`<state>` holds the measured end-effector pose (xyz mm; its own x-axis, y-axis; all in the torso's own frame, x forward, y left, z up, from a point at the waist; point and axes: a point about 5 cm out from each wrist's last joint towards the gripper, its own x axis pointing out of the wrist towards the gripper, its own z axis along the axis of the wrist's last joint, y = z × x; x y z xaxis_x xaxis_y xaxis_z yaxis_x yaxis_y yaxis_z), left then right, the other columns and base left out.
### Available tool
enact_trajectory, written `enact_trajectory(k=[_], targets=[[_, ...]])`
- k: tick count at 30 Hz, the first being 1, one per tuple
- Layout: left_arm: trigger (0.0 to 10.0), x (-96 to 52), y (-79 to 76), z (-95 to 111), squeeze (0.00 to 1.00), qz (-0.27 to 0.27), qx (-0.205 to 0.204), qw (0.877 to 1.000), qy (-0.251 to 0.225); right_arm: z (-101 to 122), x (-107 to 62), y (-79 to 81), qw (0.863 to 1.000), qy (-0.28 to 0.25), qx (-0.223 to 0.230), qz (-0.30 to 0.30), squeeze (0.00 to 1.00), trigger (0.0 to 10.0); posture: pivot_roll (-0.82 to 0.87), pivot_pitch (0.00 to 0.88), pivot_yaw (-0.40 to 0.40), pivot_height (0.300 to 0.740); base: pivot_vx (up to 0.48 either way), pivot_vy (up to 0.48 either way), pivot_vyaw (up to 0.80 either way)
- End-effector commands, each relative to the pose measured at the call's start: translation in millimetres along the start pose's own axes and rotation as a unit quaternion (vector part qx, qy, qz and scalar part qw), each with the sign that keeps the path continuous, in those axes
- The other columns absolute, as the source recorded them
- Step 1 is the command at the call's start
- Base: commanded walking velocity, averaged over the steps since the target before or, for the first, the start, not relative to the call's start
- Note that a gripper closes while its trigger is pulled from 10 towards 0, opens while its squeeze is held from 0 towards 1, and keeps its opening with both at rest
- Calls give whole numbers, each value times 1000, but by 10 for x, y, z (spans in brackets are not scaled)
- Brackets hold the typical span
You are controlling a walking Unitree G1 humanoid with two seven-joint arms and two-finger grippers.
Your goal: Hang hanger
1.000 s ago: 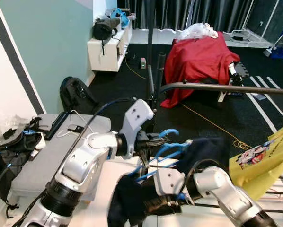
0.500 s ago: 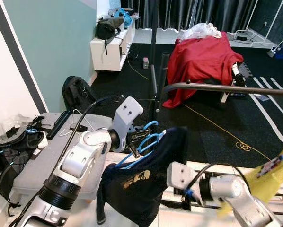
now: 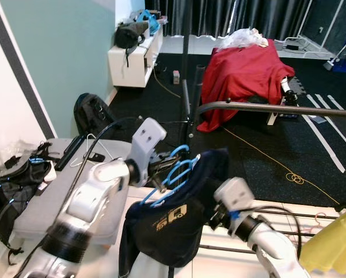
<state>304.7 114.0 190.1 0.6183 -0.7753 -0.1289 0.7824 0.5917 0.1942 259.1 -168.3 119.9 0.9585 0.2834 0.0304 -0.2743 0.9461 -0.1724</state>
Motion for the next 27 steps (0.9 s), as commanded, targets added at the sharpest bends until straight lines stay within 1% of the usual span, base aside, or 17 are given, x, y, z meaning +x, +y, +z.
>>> enact_trajectory(k=[1, 2, 3, 4, 8, 10, 11, 13, 14, 15, 16, 17, 18, 23, 24, 26, 27], targets=[[0, -32, -12, 132, 0, -11, 10, 1000, -22, -26, -12, -23, 1000, 10, 0, -25, 0, 10000, -105, 80, 17, 735, 0, 0, 0], [0, -61, -27, 139, 0, -12, 5, 1000, -25, -30, -8, -22, 999, 7, -2, -43, 0, 10000, -104, 83, 21, 735, 0, 0, 0], [0, -75, -39, 163, 0, -11, -1, 999, -32, -36, 15, 9, 999, 1, 6, -39, 278, 10000, -100, 84, 28, 735, 0, 0, 0], [0, -84, -43, 190, 0, -10, -6, 999, -40, -63, 49, 32, 999, 6, 17, -36, 1000, 10000, -99, 85, 31, 735, 0, 0, 0], [0, -96, -40, 229, 0, -9, -11, 999, -50, -143, 96, 72, 999, 32, 29, -24, 1000, 10000, -99, 85, 31, 735, 0, 0, 0], [0, -93, -39, 267, 0, -11, -13, 998, -58, -195, 123, 116, 998, 50, 45, -4, 1000, 10000, -96, 84, 35, 735, 0, 0, 0], [0, -65, -43, 316, 0, -12, -14, 997, -68, -220, 167, 207, 995, 63, 72, 32, 1000, 10000, -94, 81, 35, 735, 0, 0, 0], [0, -65, -43, 316, 0, -12, -14, 997, -68, -220, 167, 207, 995, 63, 72, 32, 1000, 10000, -94, 81, 35, 735, 0, 0, 0], [0, -31, -53, 361, 0, -15, -15, 997, -78, -225, 211, 296, 991, 71, 94, 67, 1000, 10000, -95, 81, 35, 735, 0, 0, 0], [0, -31, -53, 361, 0, -15, -15, 997, -78, -225, 211, 296, 991, 71, 94, 67, 1000, 10000, -95, 81, 35, 735, 0, 0, 0], [0, -5, -75, 398, 0, -21, -17, 996, -86, -208, 252, 357, 987, 76, 114, 84, 1000, 10000, -96, 79, 35, 735, 0, 0, 0], [0, -5, -75, 398, 0, -21, -17, 996, -86, -208, 252, 357, 987, 76, 114, 84, 1000, 10000, -96, 79, 35, 735, 0, 0, 0], [0, 18, -116, 421, 0, -34, -19, 995, -92, -184, 306, 359, 985, 74, 131, 82, 1000, 10000, -96, 79, 35, 735, 0, 0, 0], [0, 23, -148, 435, 0, -43, -21, 994, -94, -169, 340, 349, 985, 72, 139, 74, 1000, 10000, -96, 79, 35, 735, 0, 0, 0], [0, 41, -200, 439, 0, -61, -23, 993, -95, -149, 402, 303, 985, 63, 149, 61, 357, 10000, -94, 77, 36, 735, 0, 0, 0], [0, 41, -200, 439, 0, -61, -23, 993, -95, -149, 402, 303, 985, 63, 149, 61, 357, 10000, -94, 77, 36, 735, 0, 0, 0], [0, 53, -237, 443, 0, -73, -25, 993, -94, -139, 454, 261, 985, 57, 156, 52, 0, 10000, -94, 76, 37, 735, 0, 0, 0]])
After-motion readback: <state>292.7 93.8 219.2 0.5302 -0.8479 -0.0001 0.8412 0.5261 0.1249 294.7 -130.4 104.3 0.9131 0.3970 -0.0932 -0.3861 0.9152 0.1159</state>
